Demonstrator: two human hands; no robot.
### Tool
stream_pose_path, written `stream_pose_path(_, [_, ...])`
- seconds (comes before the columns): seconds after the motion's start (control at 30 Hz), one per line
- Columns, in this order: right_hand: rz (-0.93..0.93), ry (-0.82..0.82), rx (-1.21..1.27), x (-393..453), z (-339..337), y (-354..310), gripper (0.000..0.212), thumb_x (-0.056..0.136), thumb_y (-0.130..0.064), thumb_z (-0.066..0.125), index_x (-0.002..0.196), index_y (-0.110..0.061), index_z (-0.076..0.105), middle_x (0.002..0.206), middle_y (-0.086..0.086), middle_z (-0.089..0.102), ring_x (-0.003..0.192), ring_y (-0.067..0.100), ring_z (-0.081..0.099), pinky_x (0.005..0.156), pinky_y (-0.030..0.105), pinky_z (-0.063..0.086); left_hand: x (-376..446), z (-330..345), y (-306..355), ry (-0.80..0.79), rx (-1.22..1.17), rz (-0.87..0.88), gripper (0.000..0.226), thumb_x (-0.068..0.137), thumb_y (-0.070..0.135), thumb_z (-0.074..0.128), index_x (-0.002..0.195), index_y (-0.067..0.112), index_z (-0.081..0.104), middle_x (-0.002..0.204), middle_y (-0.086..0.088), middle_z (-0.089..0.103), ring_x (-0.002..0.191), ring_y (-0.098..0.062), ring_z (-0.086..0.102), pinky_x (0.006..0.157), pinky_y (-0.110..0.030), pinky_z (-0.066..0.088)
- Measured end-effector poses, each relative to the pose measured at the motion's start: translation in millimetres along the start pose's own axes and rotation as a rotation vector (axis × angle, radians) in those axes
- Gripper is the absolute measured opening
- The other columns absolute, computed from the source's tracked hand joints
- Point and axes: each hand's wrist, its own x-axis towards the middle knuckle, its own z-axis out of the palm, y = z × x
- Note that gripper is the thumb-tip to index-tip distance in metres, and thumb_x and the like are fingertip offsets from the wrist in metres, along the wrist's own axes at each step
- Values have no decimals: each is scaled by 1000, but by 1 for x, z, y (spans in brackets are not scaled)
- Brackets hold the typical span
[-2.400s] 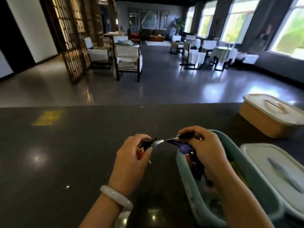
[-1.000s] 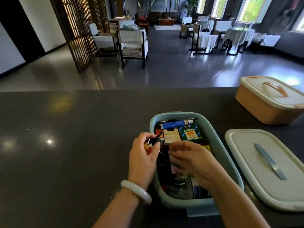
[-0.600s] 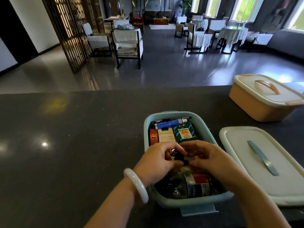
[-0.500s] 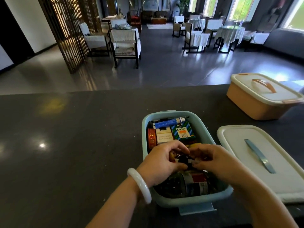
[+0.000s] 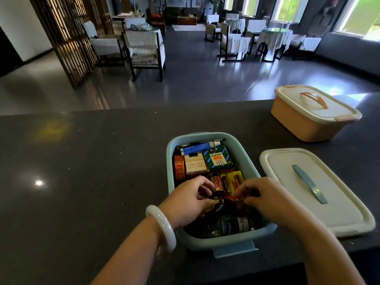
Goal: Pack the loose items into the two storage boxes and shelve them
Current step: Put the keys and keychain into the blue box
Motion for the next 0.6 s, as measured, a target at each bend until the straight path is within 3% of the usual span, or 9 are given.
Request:
stream_pose_path(0.1, [-31,-32,-8,2,4,-4,28,88,-22,66,79,-48,61,88,-22,62,79,-8,59,56,7,44,-4,1,-1,26,92,-6,31,92,15,61,113,36,55,108,14,61,101,-2,59,88,-27,52])
stream_pose_path(0.2, [-63,-108,18,5,14,-9,25,87,-25,68,88,-50,62,91,-21,65,81,-11,61,64,9,47,-7,2,-2,92,298,38,36,91,15,62,118,37,53,107,15,60,98,-1,58,77,-18,49])
stream_pose_path(0.3, [-68,-163,12,7,27,-11,26,85,-26,69,91,-50,61,92,-19,65,83,-10,61,65,10,48,-10,-2,-6,242,432,120,36,91,14,61,118,36,55,115,15,57,106,1,52,88,-20,43])
stream_pose_path(0.43, [-34,-57,17,9,37,-12,26,80,-27,76,93,-42,58,90,-13,62,80,0,61,68,17,52,-10,-14,-17,398,505,167,38,85,20,68,118,36,56,120,19,48,114,4,35,95,-19,28])
stream_pose_path(0.53, [-50,-37,-63,11,40,-17,39,75,-36,78,108,-34,58,102,-14,53,90,4,55,78,21,50,-10,-15,-29,495,480,138,45,82,23,72,122,34,54,129,17,37,118,5,24,104,-23,25])
stream_pose_path(0.6, [-62,-55,-127,13,45,-21,48,75,-41,76,117,-31,57,110,-12,47,97,5,51,81,20,45,-10,-12,-37,535,437,115,52,82,25,73,128,30,49,134,15,31,118,7,19,103,-19,23])
